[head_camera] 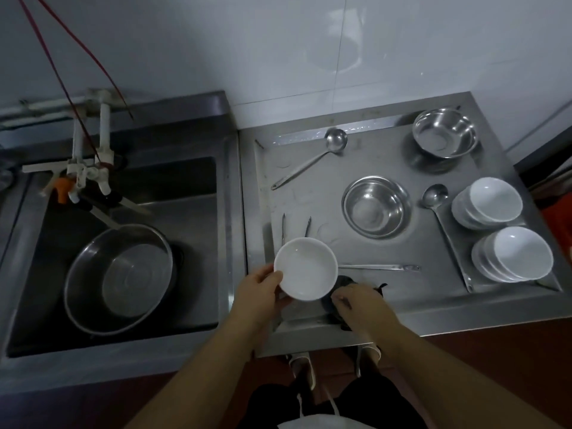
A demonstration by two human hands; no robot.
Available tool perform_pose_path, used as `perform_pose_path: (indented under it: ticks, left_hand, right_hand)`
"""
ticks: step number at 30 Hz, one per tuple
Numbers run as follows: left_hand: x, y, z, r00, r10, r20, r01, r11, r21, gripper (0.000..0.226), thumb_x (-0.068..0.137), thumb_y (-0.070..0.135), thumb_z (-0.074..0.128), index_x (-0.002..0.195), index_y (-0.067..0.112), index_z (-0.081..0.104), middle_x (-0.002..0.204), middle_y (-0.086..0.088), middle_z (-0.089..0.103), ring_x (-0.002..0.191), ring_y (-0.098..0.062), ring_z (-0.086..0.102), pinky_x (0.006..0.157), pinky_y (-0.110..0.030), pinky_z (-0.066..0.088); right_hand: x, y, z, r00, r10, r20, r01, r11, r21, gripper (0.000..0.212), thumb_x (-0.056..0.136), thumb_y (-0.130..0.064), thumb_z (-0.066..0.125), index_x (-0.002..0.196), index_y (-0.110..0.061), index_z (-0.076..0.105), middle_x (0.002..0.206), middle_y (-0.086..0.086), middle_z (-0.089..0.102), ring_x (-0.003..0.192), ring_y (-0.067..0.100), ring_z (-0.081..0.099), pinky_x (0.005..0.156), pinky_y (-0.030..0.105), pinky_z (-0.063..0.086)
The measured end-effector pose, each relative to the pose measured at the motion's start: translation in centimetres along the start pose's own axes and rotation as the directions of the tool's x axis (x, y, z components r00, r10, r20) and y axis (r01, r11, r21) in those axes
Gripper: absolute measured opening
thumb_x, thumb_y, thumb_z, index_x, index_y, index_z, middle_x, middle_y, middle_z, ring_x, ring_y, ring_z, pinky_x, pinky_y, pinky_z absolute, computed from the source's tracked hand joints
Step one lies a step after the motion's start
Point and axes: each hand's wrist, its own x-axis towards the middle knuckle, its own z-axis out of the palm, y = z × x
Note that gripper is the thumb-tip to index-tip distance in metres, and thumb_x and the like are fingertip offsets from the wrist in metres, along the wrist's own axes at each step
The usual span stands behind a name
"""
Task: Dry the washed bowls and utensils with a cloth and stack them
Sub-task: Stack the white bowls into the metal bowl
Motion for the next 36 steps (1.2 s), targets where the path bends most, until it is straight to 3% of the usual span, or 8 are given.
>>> perform_pose_path:
  ticks: [2, 5, 7, 10, 13, 19, 32, 36]
  left_hand:
    - [-0.1, 0.3, 0.2, 1.000, 0.011, 0.025, -0.011, 1.000, 0.001, 0.031, 0.108, 0.013, 0.054, 0.137, 0.014, 0.062, 0.124, -0.008, 0.068, 0.113, -0.027, 0.069, 0.092, -0.046, 0.063]
    - [-0.4, 0.7, 0.9, 0.998, 0.028, 0.055, -0.029, 0.999, 0.016, 0.028, 0.108, 0.013, 0.055, 0.134, 0.016, 0.062, 0.120, -0.007, 0.070, 0.110, -0.026, 0.070, 0.096, -0.048, 0.062]
    - [-0.6, 0.9, 1.7, 0.996, 0.037, 0.076, -0.040, 0.999, 0.034, 0.026, 0.107, 0.014, 0.056, 0.132, 0.019, 0.063, 0.122, -0.008, 0.070, 0.110, -0.026, 0.070, 0.089, -0.043, 0.064]
    - [-1.3, 1.3, 3.1, 0.993, 0.047, 0.106, -0.051, 0.998, 0.040, 0.026, 0.107, 0.012, 0.056, 0.131, 0.016, 0.065, 0.122, -0.009, 0.070, 0.112, -0.027, 0.070, 0.087, -0.043, 0.065]
    - [-2.5, 1.7, 5.1, 0.990, 0.036, 0.135, -0.040, 0.999, 0.025, 0.016, 0.107, 0.009, 0.056, 0.111, 0.019, 0.068, 0.119, -0.012, 0.069, 0.112, -0.031, 0.069, 0.082, -0.043, 0.065]
    - [-5.0, 1.3, 11.9, 0.981, 0.047, 0.190, -0.058, 0.997, 0.054, 0.013, 0.106, 0.009, 0.057, 0.113, 0.015, 0.066, 0.118, -0.014, 0.068, 0.110, -0.032, 0.068, 0.080, -0.041, 0.063]
    - [-12.1, -5.1, 32.8, 0.965, 0.000, 0.261, -0.031, 0.993, 0.116, 0.019, 0.104, 0.011, 0.059, 0.122, 0.012, 0.067, 0.123, -0.013, 0.069, 0.110, -0.029, 0.071, 0.080, -0.044, 0.065]
    - [-11.9, -5.7, 36.3, 0.969, 0.000, 0.247, -0.035, 0.990, 0.136, 0.018, 0.104, 0.009, 0.060, 0.120, 0.010, 0.066, 0.121, -0.014, 0.070, 0.109, -0.028, 0.070, 0.069, -0.035, 0.062]
  right_hand:
    - [-0.4, -1.2, -1.7, 0.987, 0.148, -0.065, -0.119, 0.937, 0.328, 0.029, 0.108, -0.034, 0.050, 0.099, -0.022, 0.074, 0.089, -0.003, 0.074, 0.086, 0.018, 0.068, 0.076, 0.035, 0.050]
    - [-1.3, -2.8, -4.6, 0.918, 0.387, -0.084, -0.153, 0.541, 0.827, 0.023, 0.108, -0.031, 0.053, 0.105, -0.023, 0.075, 0.094, 0.003, 0.078, 0.092, 0.025, 0.073, 0.086, 0.044, 0.061]
    - [-2.1, -3.4, -6.4, 0.909, 0.413, -0.053, -0.096, 0.331, 0.939, 0.023, 0.107, -0.031, 0.057, 0.112, -0.021, 0.076, 0.103, 0.005, 0.080, 0.097, 0.027, 0.077, 0.089, 0.046, 0.064]
    - [-3.8, -3.6, -8.7, 0.917, 0.393, -0.070, -0.018, 0.214, 0.977, 0.020, 0.105, -0.026, 0.061, 0.113, -0.018, 0.078, 0.106, 0.007, 0.081, 0.099, 0.028, 0.078, 0.088, 0.045, 0.063]
    - [-5.6, -2.7, -10.2, 0.909, 0.407, -0.084, 0.009, 0.182, 0.983, 0.013, 0.100, -0.018, 0.070, 0.108, -0.017, 0.081, 0.103, 0.007, 0.081, 0.097, 0.029, 0.078, 0.089, 0.044, 0.064]
    - [-9.5, 2.7, -12.8, 0.874, 0.474, -0.110, 0.049, 0.139, 0.989, 0.013, 0.099, -0.016, 0.071, 0.106, -0.013, 0.081, 0.100, 0.011, 0.081, 0.095, 0.032, 0.078, 0.091, 0.047, 0.064]
    - [-19.3, 23.0, -19.7, 0.782, 0.600, -0.167, 0.028, 0.234, 0.972, 0.011, 0.098, -0.014, 0.070, 0.101, -0.017, 0.080, 0.101, 0.008, 0.080, 0.093, 0.030, 0.078, 0.080, 0.042, 0.066]
    - [-20.1, 25.9, -21.3, 0.771, 0.616, -0.162, 0.011, 0.241, 0.970, 0.012, 0.098, -0.014, 0.071, 0.106, -0.014, 0.079, 0.102, 0.005, 0.079, 0.092, 0.024, 0.078, 0.078, 0.035, 0.066]
